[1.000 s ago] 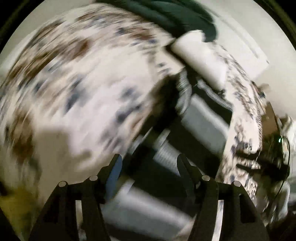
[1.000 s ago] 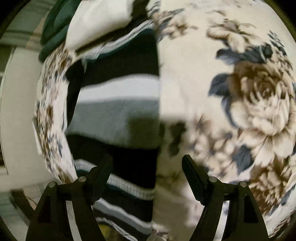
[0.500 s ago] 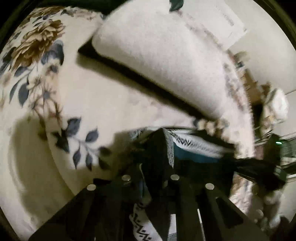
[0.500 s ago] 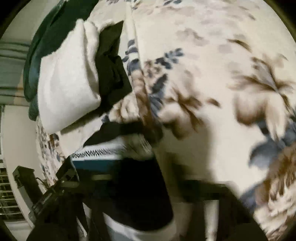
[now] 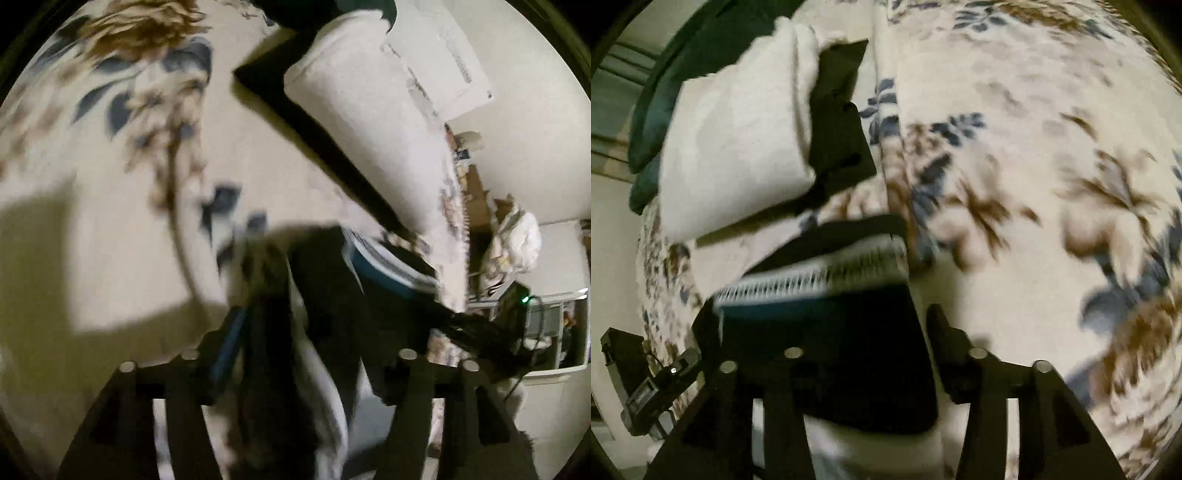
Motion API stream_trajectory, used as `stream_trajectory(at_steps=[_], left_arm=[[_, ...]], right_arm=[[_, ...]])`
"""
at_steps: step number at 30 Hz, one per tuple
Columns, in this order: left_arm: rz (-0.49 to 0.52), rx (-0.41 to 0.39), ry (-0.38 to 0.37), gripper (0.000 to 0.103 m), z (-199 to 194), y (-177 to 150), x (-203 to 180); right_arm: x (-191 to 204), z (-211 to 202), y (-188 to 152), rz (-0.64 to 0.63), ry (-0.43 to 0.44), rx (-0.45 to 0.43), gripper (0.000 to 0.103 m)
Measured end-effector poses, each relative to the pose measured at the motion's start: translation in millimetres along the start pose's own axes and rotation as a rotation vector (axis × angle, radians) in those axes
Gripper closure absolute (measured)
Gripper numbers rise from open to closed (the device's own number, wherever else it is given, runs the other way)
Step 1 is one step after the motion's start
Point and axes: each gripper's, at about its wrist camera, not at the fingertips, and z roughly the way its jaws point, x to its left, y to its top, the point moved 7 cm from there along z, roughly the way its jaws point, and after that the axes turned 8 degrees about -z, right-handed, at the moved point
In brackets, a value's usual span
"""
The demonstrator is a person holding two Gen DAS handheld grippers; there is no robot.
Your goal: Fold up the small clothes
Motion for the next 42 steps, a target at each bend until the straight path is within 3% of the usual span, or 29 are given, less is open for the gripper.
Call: stream_trajectory(at_steps=[3,6,7,8,11,14,16,19,21,24,28,31,38,40,41,42], left_arm=[[-0.028,0.036,-0.018,0.043,-1,-36,-2],[0.001,0.047,0.018,0.047,13,-58,-5],[0.019,0.029,0.020,0.055,15,-62,-9],[0.048,0.007,0.032,0.095,14,-63,-12],[0.105,-0.047,0.111,0.096,10,-50,-5],[0.058,-0.014,0.103,0.092,13,-43,14],[0.083,-0.009,0.105,0.091,6,-48,5],[0.139,-0.010,0.148,0.074,-7,-65,-10],[0.151,-0.016,0.151,0.051,-25,-83,-15],[0.162,-0.026,0.160,0.046,-52,-114,-11],[0.138,0.004,0.222,0.045,-79,-183,15],[0.101,0.060,0.298,0.045,-83,-235,48],[0.080,0.220,0.434,0.046,-62,-343,118],[0.079,0.247,0.427,0.048,-52,-362,126],[0.076,0.244,0.407,0.050,-50,-368,126],[0.079,0.233,0.369,0.078,-50,-373,123]], right_arm=[[-10,-16,-41,0.036,0.015,0.003,0.054],[-20,-22,-88,0.108,0.043,0.027,0.054],[-24,-23,-103,0.132,0.050,0.035,0.054],[-27,-21,-116,0.161,0.061,0.041,0.054],[-36,-20,-145,0.207,0.069,0.048,0.054],[-44,-19,-167,0.245,0.068,0.052,0.054],[-46,-21,-180,0.254,0.072,0.061,0.054],[-53,-32,-194,0.265,0.092,0.064,0.049],[-55,-43,-209,0.278,0.120,0.065,0.041],[-57,-57,-235,0.276,0.154,0.082,0.039],[-51,-65,-287,0.258,0.183,0.140,0.039],[-48,-65,-347,0.248,0.186,0.209,0.039],[-44,-36,-473,0.253,0.181,0.361,0.039],[-37,-26,-497,0.246,0.181,0.392,0.039],[-35,-22,-503,0.244,0.182,0.399,0.039],[-30,-17,-512,0.238,0.186,0.409,0.039]])
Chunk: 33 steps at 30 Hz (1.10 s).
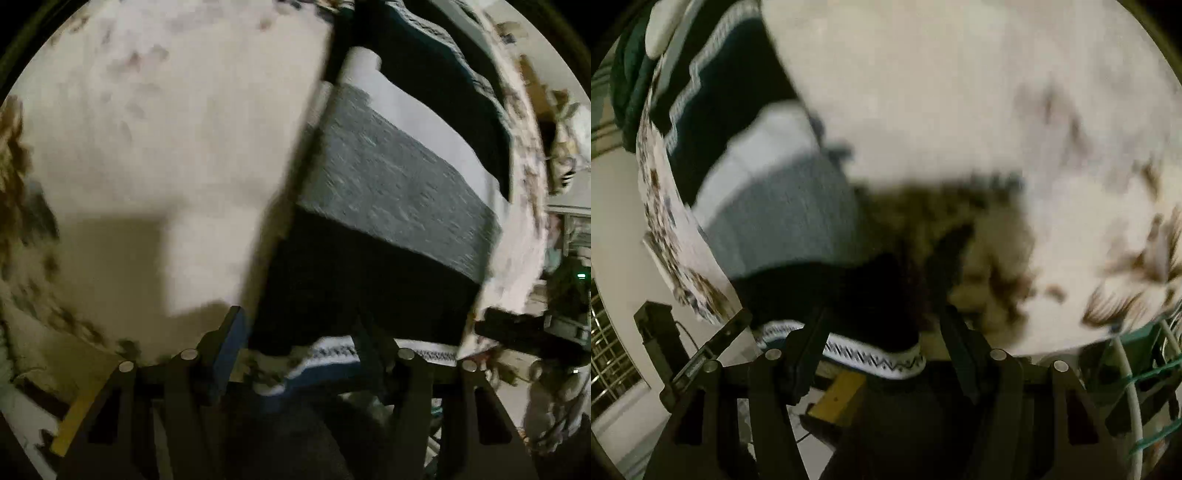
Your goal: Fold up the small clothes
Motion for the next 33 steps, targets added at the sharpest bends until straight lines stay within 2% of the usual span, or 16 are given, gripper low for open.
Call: stream_trajectory(at_steps=[1,2,3,4,5,10,12,14,15,17,19,21,22,23,28,33], left_arm=[[0.009,-0.014,-0.011,0.097,0,-4,-3],[0.013,-0.019,-0.010,0.097,-1,-7,-5],[0.009,-0.033,-0.023,0.097,-4,-9,-7],[-0.005,-0.055,-0.037,0.097,-10,-9,-8],[-0.016,-0.072,-0.046,0.097,-14,-11,-10],[-0.028,-0.117,-0.071,0.097,-26,-17,-10],[-0.033,-0.122,-0.077,0.097,-26,-20,-3],[-0.043,-0.131,-0.084,0.097,-27,-19,-2],[-0.050,-0.133,-0.091,0.097,-28,-17,-2],[-0.055,-0.135,-0.105,0.097,-33,-21,6],[-0.057,-0.134,-0.116,0.097,-33,-22,4],[-0.052,-0.133,-0.119,0.097,-33,-25,2],[-0.051,-0.133,-0.119,0.097,-34,-26,1],[-0.051,-0.132,-0.121,0.097,-35,-27,1],[-0.034,-0.115,-0.107,0.097,-25,-30,-1],[-0.027,-0.070,-0.060,0.093,7,-26,3]], right_arm=[[1,7,-6,-0.003,-0.009,0.005,0.039],[1,11,-8,-0.004,-0.017,0.004,0.041],[3,14,-12,-0.008,-0.017,-0.007,0.048],[5,16,-15,-0.015,-0.027,-0.013,0.081],[0,21,-24,-0.023,-0.078,0.002,0.100],[-10,23,-43,-0.018,-0.177,0.011,0.103],[-23,17,-51,0.010,-0.153,0.001,0.103],[-24,12,-51,0.053,-0.052,-0.027,0.100],[-24,10,-51,0.067,-0.003,-0.025,0.096],[-22,12,-49,0.079,0.065,-0.018,0.062],[-15,19,-47,0.068,0.090,-0.016,0.058],[-8,32,-47,0.048,0.078,0.036,0.059],[-4,35,-46,0.044,0.044,0.036,0.079],[-6,36,-45,0.031,-0.010,0.035,0.091],[-6,23,-54,-0.010,-0.113,0.002,0.093],[-7,33,-41,-0.042,-0.155,0.065,0.092]])
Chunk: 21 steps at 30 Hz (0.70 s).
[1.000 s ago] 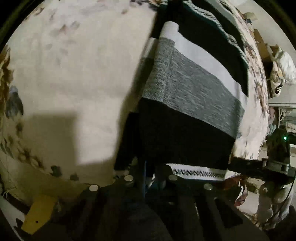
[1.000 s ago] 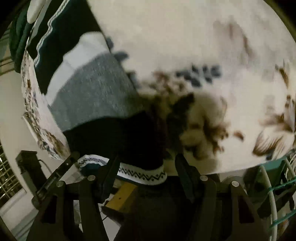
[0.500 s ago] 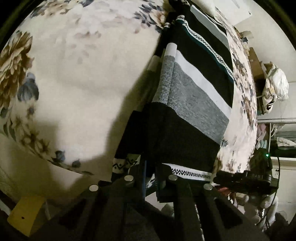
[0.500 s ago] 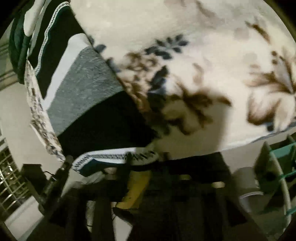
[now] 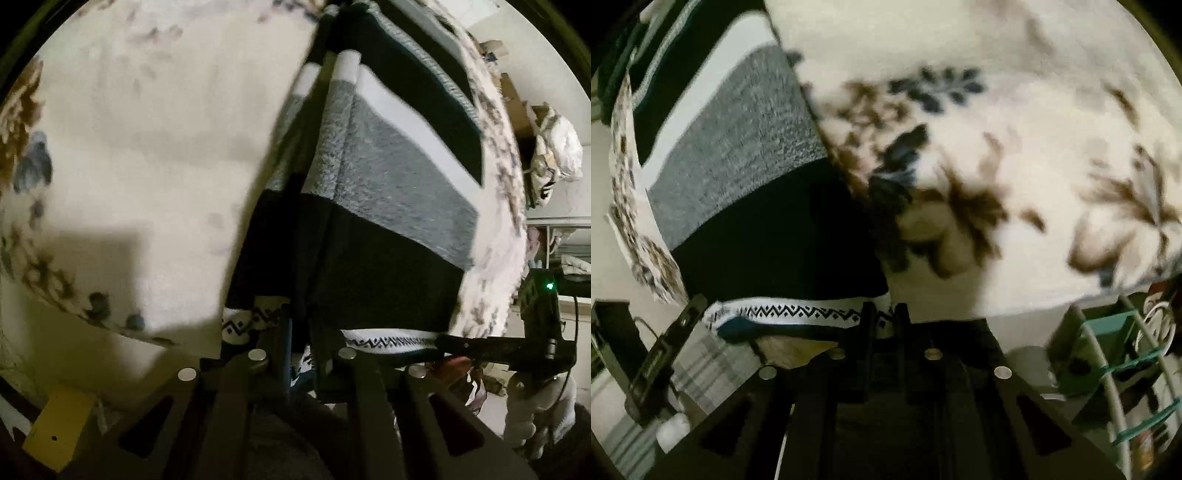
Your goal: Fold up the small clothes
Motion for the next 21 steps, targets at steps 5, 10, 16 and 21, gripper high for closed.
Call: stream_trajectory(at_steps=[5,10,16,21], left_arm=[[-0.048,-0.019,-0.056,0.051,-15,6,8],[-0.092,-0.008,-0.076,0.037,-11,12,27],[-0.013,0.027,-0.095,0.036,13,19,4],[0.042,0.028,-0.148,0.037,18,8,-20]], right_arm=[[0,-10,13,-0.016,0.062,0.004,0.066],[-3,-8,21,0.002,0.134,-0.016,0.056],[-3,7,34,-0.004,0.166,-0.022,0.053],[-2,9,33,0.023,0.190,-0.031,0.050]])
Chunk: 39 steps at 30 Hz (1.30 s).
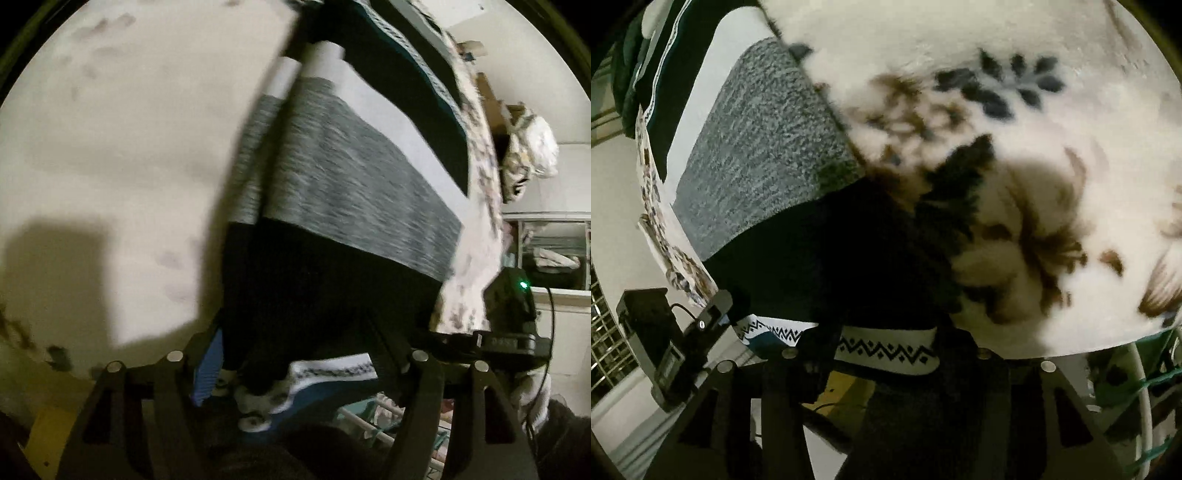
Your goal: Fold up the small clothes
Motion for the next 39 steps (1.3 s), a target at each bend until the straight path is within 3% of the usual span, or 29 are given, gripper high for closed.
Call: stream_trajectory(at_steps=[1,2,3,4,6,8,9,17,24,28,31,37,39], left_arm=[[0.003,-0.002,0.006,0.039,1,-3,-1],[0.002,-0.002,0.007,0.055,2,-5,-2],[-0.005,0.000,0.012,0.081,2,-7,-1],[-0.015,0.001,0.023,0.090,1,-7,2],[-0.044,-0.015,0.003,0.090,-6,-7,6],[-0.054,-0.020,-0.003,0.090,-14,-8,10],[-0.048,-0.020,-0.002,0.090,-18,-8,8],[-0.070,-0.077,-0.098,0.091,-68,3,-22],[-0.089,-0.214,-0.239,0.091,-132,55,-72],[-0.063,-0.282,-0.290,0.091,-152,106,-103],[-0.043,-0.339,-0.319,0.091,-163,160,-124],[0.017,-0.471,-0.319,0.094,-183,281,-165],[0.036,-0.478,-0.294,0.094,-180,312,-171]], right_arm=[[0,0,0,0.002,0.003,-0.001,0.050],[-1,-1,0,0.003,0.007,-0.003,0.050],[-2,-1,0,0.001,0.008,-0.003,0.050],[-2,-2,1,-0.004,0.008,-0.006,0.051],[-3,-3,0,-0.016,-0.004,-0.010,0.065],[-2,-2,-4,-0.015,0.009,-0.010,0.087],[-1,-4,-4,-0.007,0.030,-0.015,0.090],[27,-48,-6,0.001,0.212,-0.086,0.094],[81,-117,15,-0.045,0.346,-0.202,0.095],[115,-166,53,-0.081,0.392,-0.284,0.095],[141,-199,99,-0.104,0.394,-0.352,0.095],[187,-249,231,-0.111,0.353,-0.438,0.095],[201,-254,272,-0.123,0.324,-0.452,0.095]])
